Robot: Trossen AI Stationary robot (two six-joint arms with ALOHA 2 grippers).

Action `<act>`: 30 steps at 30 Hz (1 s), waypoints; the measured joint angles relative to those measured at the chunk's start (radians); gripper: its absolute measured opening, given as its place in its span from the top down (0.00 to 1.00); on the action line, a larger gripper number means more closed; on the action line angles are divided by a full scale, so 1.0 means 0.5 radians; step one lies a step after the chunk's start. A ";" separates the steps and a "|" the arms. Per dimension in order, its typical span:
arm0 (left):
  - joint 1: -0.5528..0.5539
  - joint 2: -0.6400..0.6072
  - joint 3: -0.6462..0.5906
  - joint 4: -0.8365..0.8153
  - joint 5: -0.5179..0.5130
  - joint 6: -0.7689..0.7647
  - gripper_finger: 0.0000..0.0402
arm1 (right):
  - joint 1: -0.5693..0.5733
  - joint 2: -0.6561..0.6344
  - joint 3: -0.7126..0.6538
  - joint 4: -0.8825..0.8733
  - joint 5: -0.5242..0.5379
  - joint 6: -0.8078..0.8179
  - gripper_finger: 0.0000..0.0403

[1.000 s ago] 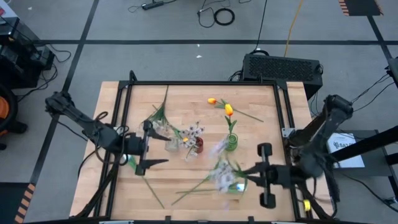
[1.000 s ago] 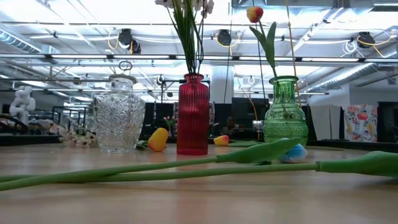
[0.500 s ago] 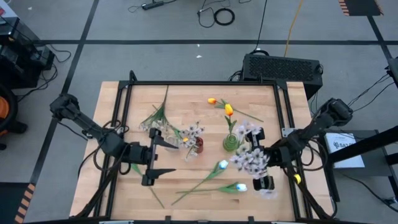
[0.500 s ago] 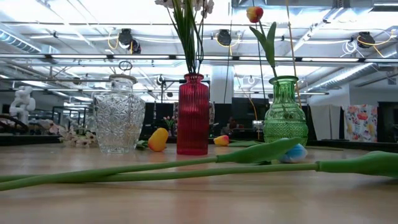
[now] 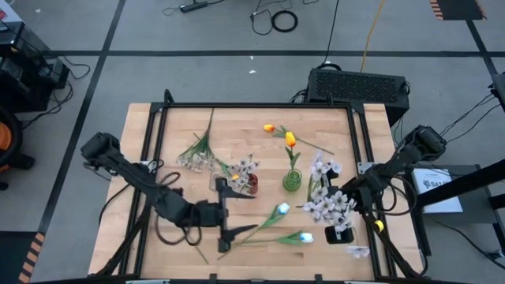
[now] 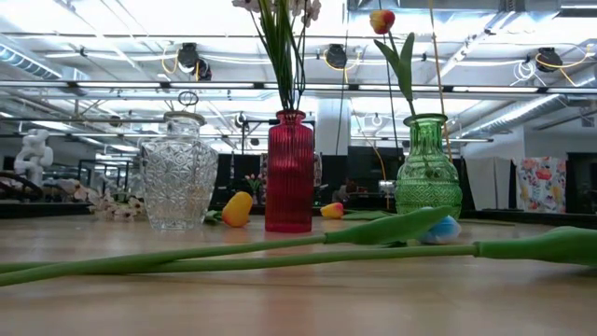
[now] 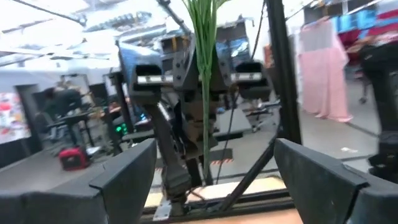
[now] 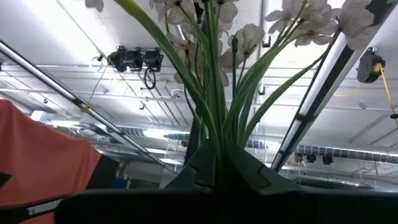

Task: Sort flowers into vase by color
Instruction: Put the bottom white flowers into the red vase

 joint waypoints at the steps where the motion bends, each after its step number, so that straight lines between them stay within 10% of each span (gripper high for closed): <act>1: 0.008 0.053 0.050 -0.003 -0.019 0.002 0.17 | -0.008 0.012 0.010 0.002 0.000 0.011 0.98; 18: 0.130 0.302 0.297 -0.053 -0.039 0.011 0.17 | -0.024 0.374 0.351 -0.099 0.010 0.051 0.98; 30: 0.166 0.302 0.297 -0.095 0.307 -0.076 0.17 | -0.024 0.382 0.352 -0.098 0.022 0.056 0.98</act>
